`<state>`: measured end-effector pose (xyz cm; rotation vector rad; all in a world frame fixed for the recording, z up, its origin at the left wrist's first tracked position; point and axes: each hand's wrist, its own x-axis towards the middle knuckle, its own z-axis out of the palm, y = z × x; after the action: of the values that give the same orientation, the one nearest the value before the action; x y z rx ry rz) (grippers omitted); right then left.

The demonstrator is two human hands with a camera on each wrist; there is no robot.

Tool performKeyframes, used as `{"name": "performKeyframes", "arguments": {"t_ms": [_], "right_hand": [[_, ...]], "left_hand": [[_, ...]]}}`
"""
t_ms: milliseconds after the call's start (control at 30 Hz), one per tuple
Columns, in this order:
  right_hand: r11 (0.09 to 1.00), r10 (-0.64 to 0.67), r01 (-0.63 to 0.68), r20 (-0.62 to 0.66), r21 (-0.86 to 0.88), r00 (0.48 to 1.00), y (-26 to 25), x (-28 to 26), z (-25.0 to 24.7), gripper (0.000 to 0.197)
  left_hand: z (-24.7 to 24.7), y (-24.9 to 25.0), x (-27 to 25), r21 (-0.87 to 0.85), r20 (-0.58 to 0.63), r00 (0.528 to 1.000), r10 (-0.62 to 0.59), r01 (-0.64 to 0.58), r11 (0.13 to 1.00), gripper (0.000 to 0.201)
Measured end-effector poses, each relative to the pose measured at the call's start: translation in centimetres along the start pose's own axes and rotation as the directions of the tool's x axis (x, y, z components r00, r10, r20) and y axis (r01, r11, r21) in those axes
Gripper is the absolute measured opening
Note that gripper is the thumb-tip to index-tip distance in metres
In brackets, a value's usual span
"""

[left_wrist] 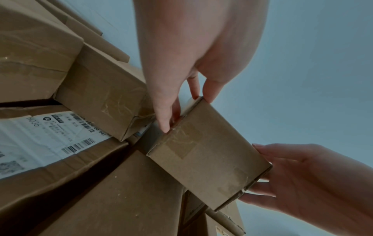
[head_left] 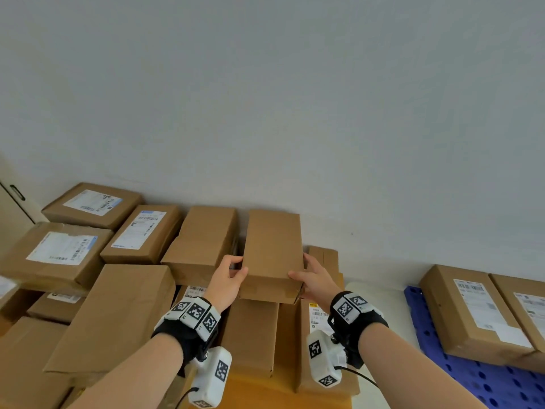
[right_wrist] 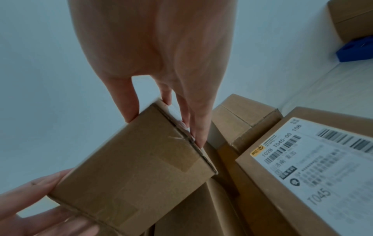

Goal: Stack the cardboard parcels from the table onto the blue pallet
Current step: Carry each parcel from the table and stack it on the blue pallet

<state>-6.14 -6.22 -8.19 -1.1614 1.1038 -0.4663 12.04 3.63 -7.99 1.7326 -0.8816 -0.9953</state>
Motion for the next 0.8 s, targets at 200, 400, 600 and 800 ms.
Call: {"name": "performKeyframes", "arguments": {"t_ms": [200,400,600,800], "right_hand": [[0.997,-0.065,0.065,0.007,-0.039,0.998,-0.3,-2.9,-2.1,0.069],[0.992,-0.115,0.117,0.039,-0.042,0.993,0.4,-6.3,-4.3,0.072],[0.996,-0.084,0.086,0.049,-0.034,0.995,2.5,-9.4,-6.0,0.064],[0.994,-0.108,0.108,0.023,-0.005,0.994,3.8,-13.6,-7.4,0.067]], "left_hand": [[1.5,1.9,-2.8,-0.021,0.015,1.000,0.021,-0.021,1.000,0.043],[3.5,2.4,-6.2,-0.107,0.001,0.999,-0.053,0.053,0.993,0.050],[5.6,1.9,-9.7,-0.116,0.003,0.998,-0.070,0.070,0.991,0.051],[7.1,2.1,-13.5,-0.133,0.033,0.999,-0.025,0.029,0.991,0.050]]}}
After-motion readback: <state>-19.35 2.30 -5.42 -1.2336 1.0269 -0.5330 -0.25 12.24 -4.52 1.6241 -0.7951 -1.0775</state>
